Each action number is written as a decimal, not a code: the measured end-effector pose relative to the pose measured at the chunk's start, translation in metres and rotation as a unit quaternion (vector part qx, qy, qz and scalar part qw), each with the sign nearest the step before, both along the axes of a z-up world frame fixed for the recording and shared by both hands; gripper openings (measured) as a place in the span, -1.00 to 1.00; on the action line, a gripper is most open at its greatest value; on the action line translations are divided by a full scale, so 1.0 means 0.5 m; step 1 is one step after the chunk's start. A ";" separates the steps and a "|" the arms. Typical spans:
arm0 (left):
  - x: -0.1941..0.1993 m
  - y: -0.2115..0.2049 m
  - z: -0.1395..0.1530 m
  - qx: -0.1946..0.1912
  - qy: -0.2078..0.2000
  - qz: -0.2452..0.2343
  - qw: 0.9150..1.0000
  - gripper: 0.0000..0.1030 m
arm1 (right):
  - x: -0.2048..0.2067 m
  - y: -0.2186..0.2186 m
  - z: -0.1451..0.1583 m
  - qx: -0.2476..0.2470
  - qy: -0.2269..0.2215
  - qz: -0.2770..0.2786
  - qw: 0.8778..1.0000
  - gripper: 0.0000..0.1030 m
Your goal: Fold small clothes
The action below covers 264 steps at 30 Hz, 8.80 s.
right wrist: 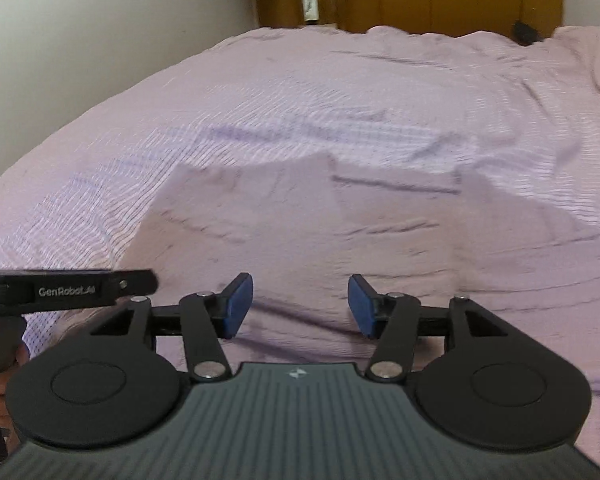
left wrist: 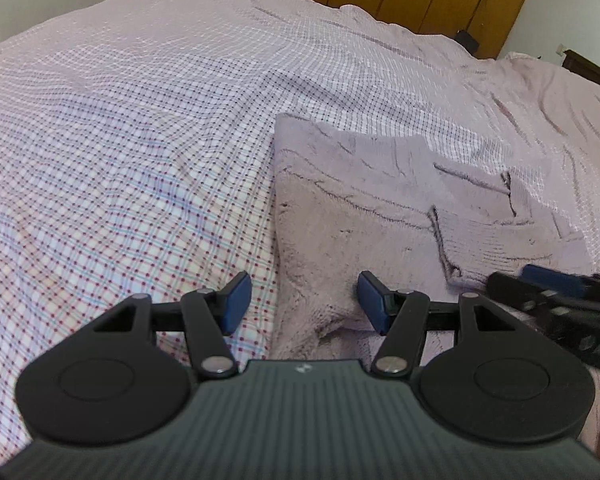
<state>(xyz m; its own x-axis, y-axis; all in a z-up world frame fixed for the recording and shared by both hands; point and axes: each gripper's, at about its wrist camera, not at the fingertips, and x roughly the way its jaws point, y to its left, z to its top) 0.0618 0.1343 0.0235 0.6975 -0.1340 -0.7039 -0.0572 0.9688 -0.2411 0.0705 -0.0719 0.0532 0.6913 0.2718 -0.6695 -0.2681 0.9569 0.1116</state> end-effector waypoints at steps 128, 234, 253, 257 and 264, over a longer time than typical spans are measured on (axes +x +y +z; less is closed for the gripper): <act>-0.431 -0.282 -0.006 0.207 -0.045 -0.214 0.953 0.69 | -0.477 -0.227 -0.080 0.033 -0.068 -0.135 0.988 0.99; 0.035 -0.250 0.077 0.128 -0.100 -0.134 0.978 0.35 | 0.008 -0.290 -0.013 0.012 -0.079 -0.133 0.988 0.36; -0.057 -0.315 0.007 0.152 -0.113 -0.261 0.946 0.35 | -0.053 -0.231 -0.064 -0.026 -0.101 -0.057 0.993 0.39; -0.052 -0.319 -0.008 0.175 -0.120 -0.246 0.946 0.36 | -0.045 -0.225 -0.074 -0.031 -0.099 -0.056 0.993 0.39; -0.051 -0.316 -0.017 0.185 -0.128 -0.239 0.945 0.26 | -0.046 -0.212 -0.086 -0.047 -0.109 -0.057 0.991 0.25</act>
<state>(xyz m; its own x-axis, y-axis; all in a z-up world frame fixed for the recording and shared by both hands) 0.0362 -0.0239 0.0151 0.7732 -0.2541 -0.5811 0.4224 0.8897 0.1730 0.0476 -0.1781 0.0101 0.8449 0.1272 -0.5196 -0.1659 0.9857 -0.0285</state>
